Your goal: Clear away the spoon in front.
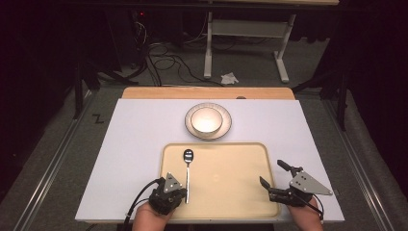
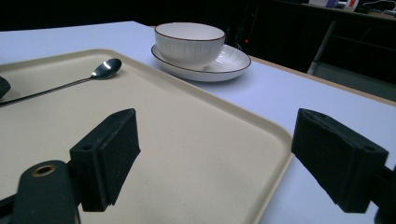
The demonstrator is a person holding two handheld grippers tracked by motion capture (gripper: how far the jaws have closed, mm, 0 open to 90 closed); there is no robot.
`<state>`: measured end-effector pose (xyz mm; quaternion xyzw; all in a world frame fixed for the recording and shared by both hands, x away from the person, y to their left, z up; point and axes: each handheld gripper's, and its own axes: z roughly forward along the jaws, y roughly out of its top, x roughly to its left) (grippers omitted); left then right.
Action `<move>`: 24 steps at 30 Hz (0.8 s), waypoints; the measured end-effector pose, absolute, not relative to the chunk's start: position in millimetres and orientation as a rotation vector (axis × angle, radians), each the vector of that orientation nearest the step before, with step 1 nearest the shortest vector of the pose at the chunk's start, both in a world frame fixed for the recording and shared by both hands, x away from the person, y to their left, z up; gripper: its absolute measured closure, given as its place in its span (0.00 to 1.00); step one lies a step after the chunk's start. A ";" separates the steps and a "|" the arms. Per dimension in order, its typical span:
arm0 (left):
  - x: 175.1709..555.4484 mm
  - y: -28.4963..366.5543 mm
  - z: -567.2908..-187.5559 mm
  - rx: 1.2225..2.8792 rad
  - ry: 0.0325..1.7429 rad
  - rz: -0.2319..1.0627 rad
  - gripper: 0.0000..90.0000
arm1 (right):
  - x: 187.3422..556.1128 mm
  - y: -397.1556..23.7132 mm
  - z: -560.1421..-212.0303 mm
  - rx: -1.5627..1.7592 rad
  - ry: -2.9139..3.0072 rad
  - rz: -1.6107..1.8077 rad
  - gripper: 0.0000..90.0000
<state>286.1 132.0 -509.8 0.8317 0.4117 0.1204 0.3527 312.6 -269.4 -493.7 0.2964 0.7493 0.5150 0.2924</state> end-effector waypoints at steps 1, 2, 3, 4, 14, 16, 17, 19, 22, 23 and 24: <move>287.2 134.5 -509.3 2.138 1.070 0.315 0.96 | 312.7 -269.4 -493.7 0.789 1.996 1.372 0.18; 288.9 139.4 -508.0 2.119 1.079 0.319 0.94 | 312.5 -269.3 -493.8 0.794 1.997 1.371 0.18; 289.9 142.6 -507.1 2.108 1.083 0.324 0.92 | 312.7 -269.3 -493.8 0.793 1.999 1.366 0.18; 291.2 147.2 -505.7 2.089 1.088 0.329 0.91 | 312.9 -269.2 -493.8 0.790 2.001 1.363 0.18; 296.9 202.2 -488.4 1.934 1.146 0.504 0.59 | 312.4 -268.6 -493.2 0.797 2.004 1.339 0.18; 296.2 210.7 -486.8 1.913 1.145 0.533 0.53 | 312.0 -269.0 -492.0 0.788 2.002 1.332 0.18; 295.6 213.6 -486.3 1.908 1.145 0.545 0.49 | 312.0 -269.0 -492.0 0.790 2.000 1.336 0.18; 294.0 221.8 -485.8 1.891 1.144 0.556 0.40 | 312.2 -269.6 -491.8 0.789 1.996 1.335 0.18; 292.3 230.0 -484.9 1.863 1.139 0.570 0.22 | 311.9 -270.1 -491.3 0.802 1.994 1.338 0.18; 291.8 231.7 -484.6 1.857 1.127 0.575 0.15 | 312.0 -270.6 -490.9 0.795 1.992 1.335 0.18; 290.9 233.6 -484.5 1.845 1.110 0.583 0.13 | 311.8 -270.7 -490.8 0.797 1.994 1.335 0.18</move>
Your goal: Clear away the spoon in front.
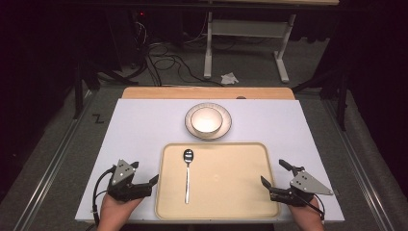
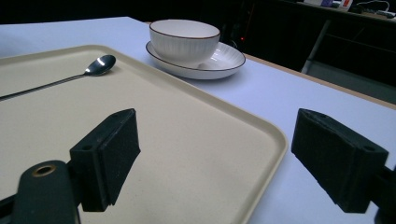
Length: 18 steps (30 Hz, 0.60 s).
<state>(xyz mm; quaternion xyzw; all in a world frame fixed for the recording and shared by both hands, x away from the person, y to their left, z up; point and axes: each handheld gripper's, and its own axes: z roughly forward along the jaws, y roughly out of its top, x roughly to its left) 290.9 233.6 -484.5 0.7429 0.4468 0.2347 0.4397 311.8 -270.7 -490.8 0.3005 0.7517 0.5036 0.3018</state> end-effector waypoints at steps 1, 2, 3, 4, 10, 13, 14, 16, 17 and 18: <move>290.2 234.9 -484.3 1.837 1.099 0.589 0.08 | 312.0 -271.0 -490.6 0.794 1.993 1.337 0.18; 289.6 236.6 -484.2 1.835 1.093 0.589 0.04 | 312.1 -271.3 -490.5 0.794 1.991 1.335 0.18; 289.1 237.7 -484.1 1.829 1.094 0.589 0.03 | 312.3 -271.6 -490.2 0.794 1.991 1.331 0.18; 288.6 238.8 -484.0 1.822 1.104 0.593 0.03 | 312.1 -271.8 -490.0 0.800 1.991 1.330 0.18; 287.9 247.2 -482.8 1.751 1.145 0.584 0.02 | 311.6 -272.1 -488.9 0.793 1.987 1.329 0.18; 287.8 247.6 -482.9 1.746 1.146 0.587 0.02 | 312.2 -271.9 -489.2 0.792 1.987 1.330 0.18; 287.9 247.5 -483.1 1.752 1.145 0.587 0.02 | 312.3 -271.7 -489.3 0.793 1.987 1.331 0.18; 288.3 247.2 -483.7 1.757 1.145 0.582 0.02 | 312.9 -271.6 -489.5 0.783 1.991 1.325 0.18; 288.5 247.0 -484.3 1.756 1.146 0.582 0.02 | 312.8 -271.5 -489.6 0.783 1.992 1.325 0.18; 288.6 247.0 -484.6 1.757 1.147 0.581 0.02 | 312.6 -271.1 -489.5 0.785 1.992 1.327 0.18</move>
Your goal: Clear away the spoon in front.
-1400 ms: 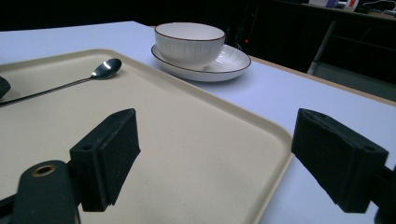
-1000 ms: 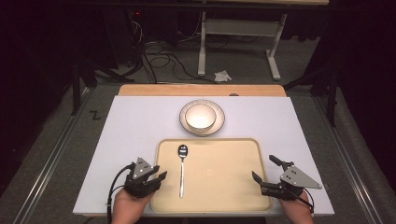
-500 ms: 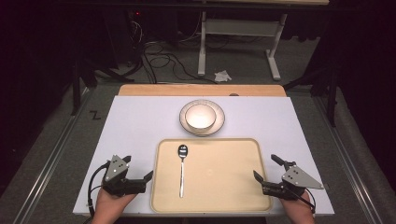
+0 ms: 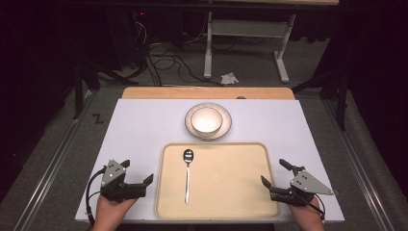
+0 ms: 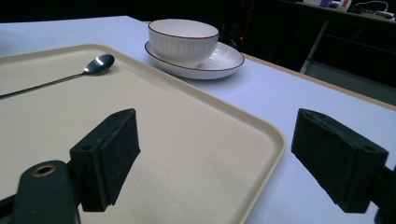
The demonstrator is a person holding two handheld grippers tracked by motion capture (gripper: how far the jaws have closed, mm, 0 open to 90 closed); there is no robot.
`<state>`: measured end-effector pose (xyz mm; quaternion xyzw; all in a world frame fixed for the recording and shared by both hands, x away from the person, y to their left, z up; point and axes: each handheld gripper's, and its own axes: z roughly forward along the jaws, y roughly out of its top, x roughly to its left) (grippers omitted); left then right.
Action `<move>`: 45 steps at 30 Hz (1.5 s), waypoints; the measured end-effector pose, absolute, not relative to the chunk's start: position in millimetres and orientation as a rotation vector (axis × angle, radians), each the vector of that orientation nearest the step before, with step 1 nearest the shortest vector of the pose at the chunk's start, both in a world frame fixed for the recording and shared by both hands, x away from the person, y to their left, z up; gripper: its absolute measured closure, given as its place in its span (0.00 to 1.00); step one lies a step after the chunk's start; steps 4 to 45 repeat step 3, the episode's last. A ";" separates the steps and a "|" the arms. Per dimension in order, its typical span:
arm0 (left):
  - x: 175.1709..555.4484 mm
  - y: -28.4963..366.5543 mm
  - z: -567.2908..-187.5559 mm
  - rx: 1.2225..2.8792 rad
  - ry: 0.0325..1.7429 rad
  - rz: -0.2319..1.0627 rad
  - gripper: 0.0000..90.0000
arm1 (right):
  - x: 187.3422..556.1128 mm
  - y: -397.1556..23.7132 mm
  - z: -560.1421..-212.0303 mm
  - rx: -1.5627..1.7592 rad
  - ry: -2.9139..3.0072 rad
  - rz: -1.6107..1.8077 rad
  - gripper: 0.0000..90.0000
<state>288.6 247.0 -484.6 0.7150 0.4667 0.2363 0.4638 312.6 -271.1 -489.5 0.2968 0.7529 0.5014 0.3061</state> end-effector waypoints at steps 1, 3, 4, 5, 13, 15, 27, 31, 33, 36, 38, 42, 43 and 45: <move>288.6 247.1 -484.7 1.759 1.148 0.581 0.02 | 312.4 -270.9 -489.5 0.789 1.994 1.327 0.18; 288.4 247.5 -484.6 1.758 1.150 0.581 0.02 | 312.2 -270.3 -489.7 0.794 1.996 1.330 0.18; 288.4 247.5 -484.6 1.758 1.150 0.581 0.02 | 312.2 -270.3 -489.7 0.794 1.996 1.330 0.18; 288.4 247.5 -484.6 1.758 1.150 0.581 0.02 | 312.2 -270.3 -489.7 0.794 1.996 1.330 0.18; 288.4 247.5 -484.6 1.758 1.150 0.581 0.02 | 312.2 -270.3 -489.7 0.794 1.996 1.330 0.18; 288.4 247.5 -484.6 1.758 1.150 0.581 0.02 | 312.2 -270.3 -489.7 0.794 1.996 1.330 0.18; 288.4 247.5 -484.6 1.758 1.150 0.581 0.02 | 312.2 -270.3 -489.7 0.794 1.996 1.330 0.18; 288.4 247.5 -484.6 1.758 1.150 0.581 0.02 | 312.2 -270.3 -489.7 0.794 1.996 1.330 0.18; 288.4 247.5 -484.6 1.758 1.150 0.581 0.02 | 312.2 -270.3 -489.7 0.794 1.996 1.330 0.18; 288.4 247.5 -484.6 1.758 1.150 0.581 0.02 | 312.2 -270.3 -489.7 0.794 1.996 1.330 0.18; 288.4 247.5 -484.6 1.758 1.150 0.581 0.02 | 312.2 -270.3 -489.7 0.794 1.996 1.330 0.18; 288.4 247.5 -484.6 1.758 1.150 0.581 0.02 | 312.2 -270.3 -489.7 0.794 1.996 1.330 0.18; 288.4 247.5 -484.6 1.758 1.150 0.581 0.02 | 312.2 -270.3 -489.7 0.794 1.996 1.330 0.18; 288.4 247.5 -484.6 1.758 1.150 0.581 0.02 | 312.2 -270.3 -489.7 0.794 1.996 1.330 0.18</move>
